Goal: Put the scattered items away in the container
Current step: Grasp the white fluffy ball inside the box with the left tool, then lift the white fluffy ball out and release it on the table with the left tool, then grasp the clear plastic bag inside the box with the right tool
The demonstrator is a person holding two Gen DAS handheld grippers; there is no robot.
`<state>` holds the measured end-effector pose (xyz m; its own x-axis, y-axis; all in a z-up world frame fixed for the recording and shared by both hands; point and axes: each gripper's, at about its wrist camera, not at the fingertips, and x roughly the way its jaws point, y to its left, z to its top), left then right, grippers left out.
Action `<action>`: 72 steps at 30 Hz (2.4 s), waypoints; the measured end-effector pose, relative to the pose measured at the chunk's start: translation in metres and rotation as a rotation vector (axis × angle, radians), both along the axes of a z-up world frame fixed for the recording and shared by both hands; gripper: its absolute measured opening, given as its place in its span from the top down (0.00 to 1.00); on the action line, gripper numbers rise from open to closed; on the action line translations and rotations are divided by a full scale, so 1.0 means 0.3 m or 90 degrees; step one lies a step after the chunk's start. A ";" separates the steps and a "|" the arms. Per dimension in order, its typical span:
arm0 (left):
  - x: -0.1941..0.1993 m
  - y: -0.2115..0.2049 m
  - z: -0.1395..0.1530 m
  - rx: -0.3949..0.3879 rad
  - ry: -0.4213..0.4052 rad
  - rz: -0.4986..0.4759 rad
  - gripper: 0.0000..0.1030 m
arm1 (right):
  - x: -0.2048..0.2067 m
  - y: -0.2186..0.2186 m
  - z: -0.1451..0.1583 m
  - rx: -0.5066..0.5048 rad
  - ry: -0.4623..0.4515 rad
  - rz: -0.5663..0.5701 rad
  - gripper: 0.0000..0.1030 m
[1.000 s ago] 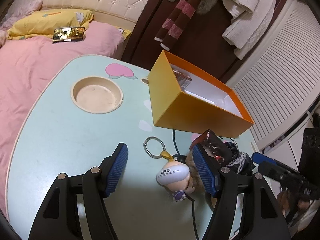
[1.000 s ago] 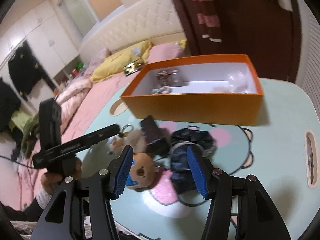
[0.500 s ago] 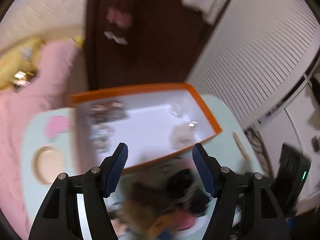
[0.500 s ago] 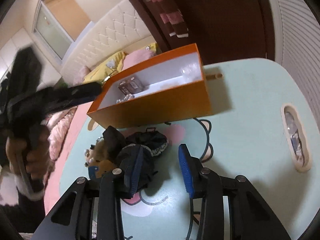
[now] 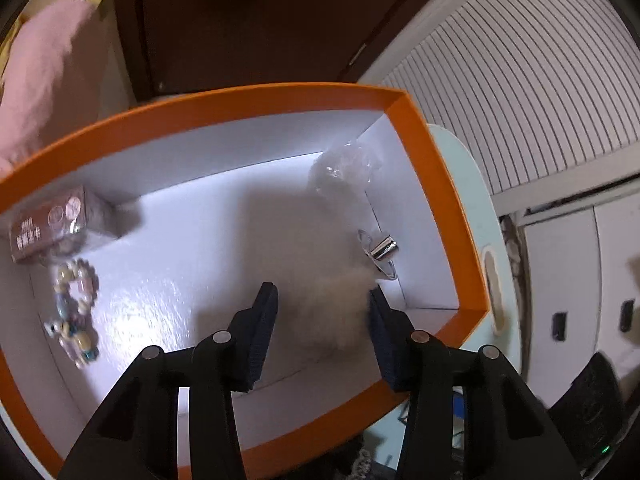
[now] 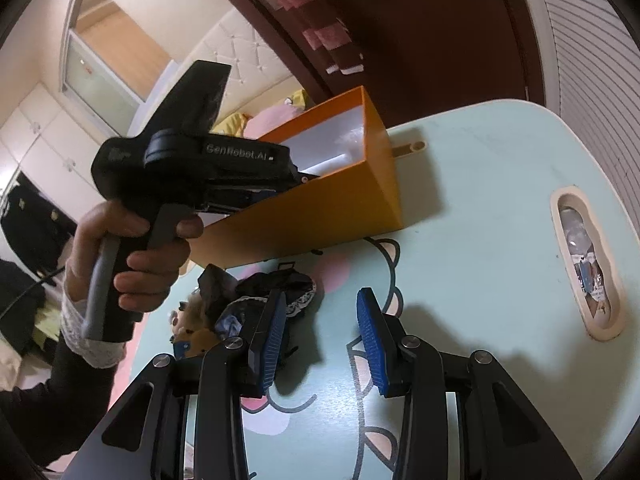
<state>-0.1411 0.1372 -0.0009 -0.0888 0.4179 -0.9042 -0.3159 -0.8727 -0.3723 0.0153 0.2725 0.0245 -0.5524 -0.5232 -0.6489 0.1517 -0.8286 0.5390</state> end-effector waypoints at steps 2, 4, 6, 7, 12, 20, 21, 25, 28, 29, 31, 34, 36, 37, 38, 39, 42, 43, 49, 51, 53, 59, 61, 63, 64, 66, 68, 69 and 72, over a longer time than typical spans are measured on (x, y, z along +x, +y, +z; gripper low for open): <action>0.005 -0.006 -0.005 0.009 0.006 -0.001 0.67 | -0.005 0.004 -0.003 0.002 -0.003 -0.001 0.64; 0.003 -0.019 -0.009 0.012 0.012 0.003 0.67 | -0.004 0.004 0.002 0.006 -0.001 -0.004 0.64; 0.007 -0.046 0.007 0.022 0.029 0.011 0.67 | -0.003 0.002 0.005 0.008 0.000 -0.005 0.64; 0.008 -0.064 0.023 0.031 0.039 0.017 0.67 | -0.003 0.001 0.006 0.009 0.000 -0.006 0.64; 0.070 -0.203 0.157 0.100 0.103 0.056 0.67 | 0.000 -0.014 0.013 0.021 0.000 -0.002 0.64; 0.302 -0.454 0.244 0.127 0.183 0.126 0.67 | 0.001 -0.072 0.031 0.048 0.002 0.018 0.64; 0.333 -0.495 0.235 0.124 0.186 0.139 0.67 | 0.002 -0.082 0.033 0.052 0.004 0.020 0.64; 0.427 -0.622 0.168 0.101 0.178 0.193 0.67 | 0.001 -0.110 0.043 0.051 0.004 0.029 0.64; 0.457 -0.635 0.100 0.086 0.173 0.215 0.67 | -0.005 -0.132 0.053 0.059 0.005 0.033 0.64; 0.467 -0.639 0.078 0.099 0.173 0.222 0.67 | -0.004 -0.140 0.058 0.065 0.007 0.034 0.64; 0.491 -0.658 0.057 0.126 0.175 0.236 0.67 | 0.000 -0.155 0.073 0.074 0.013 0.037 0.64; 0.515 -0.673 0.035 0.140 0.189 0.245 0.67 | 0.003 -0.170 0.087 0.085 0.017 0.039 0.64; 0.526 -0.690 0.024 0.162 0.199 0.257 0.67 | 0.002 -0.179 0.092 0.092 0.017 0.038 0.64; 0.529 -0.696 0.019 0.171 0.204 0.264 0.67 | 0.002 -0.183 0.093 0.096 0.017 0.039 0.64; 0.529 -0.697 0.015 0.176 0.208 0.268 0.66 | 0.001 -0.188 0.095 0.101 0.017 0.039 0.64; 0.528 -0.697 0.011 0.177 0.211 0.272 0.61 | -0.002 -0.190 0.098 0.105 0.018 0.039 0.64; 0.534 -0.696 -0.008 0.182 0.223 0.262 0.41 | -0.019 -0.199 0.111 0.108 0.016 0.047 0.64; 0.539 -0.693 -0.018 0.183 0.227 0.258 0.40 | -0.029 -0.197 0.118 0.095 0.010 0.053 0.64; 0.580 -0.681 0.002 0.190 0.289 0.238 0.36 | -0.139 -0.195 0.235 0.174 0.010 0.061 0.64; 0.586 -0.678 0.006 0.197 0.293 0.227 0.34 | -0.199 -0.202 0.270 0.225 0.001 0.075 0.64; 0.592 -0.673 0.010 0.207 0.299 0.208 0.34 | -0.259 -0.205 0.283 0.249 -0.024 0.089 0.64; 0.598 -0.681 0.006 0.234 0.294 0.196 0.34 | -0.406 -0.190 0.289 0.243 -0.077 0.098 0.63; 0.597 -0.683 0.003 0.235 0.292 0.199 0.34 | -0.444 -0.185 0.276 0.240 -0.096 0.091 0.63; 0.601 -0.685 0.006 0.240 0.297 0.198 0.34 | -0.471 -0.183 0.263 0.239 -0.115 0.086 0.63; 0.604 -0.686 0.008 0.240 0.301 0.200 0.33 | -0.485 -0.186 0.254 0.243 -0.121 0.086 0.63; 0.609 -0.686 0.011 0.236 0.310 0.205 0.26 | -0.508 -0.193 0.242 0.265 -0.126 0.085 0.63; 0.616 -0.683 0.014 0.221 0.323 0.213 0.25 | -0.531 -0.197 0.237 0.292 -0.126 0.083 0.63; 0.617 -0.681 0.014 0.215 0.326 0.216 0.25 | -0.544 -0.200 0.236 0.305 -0.128 0.084 0.63; 0.618 -0.681 0.012 0.211 0.328 0.218 0.25 | -0.577 -0.217 0.234 0.340 -0.139 0.099 0.58</action>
<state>0.0442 -0.0670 0.0026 -0.6476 0.5359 -0.5417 -0.2504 -0.8211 -0.5129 -0.1578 0.2075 0.0948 -0.3199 -0.1571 -0.9343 0.2250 -0.9705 0.0862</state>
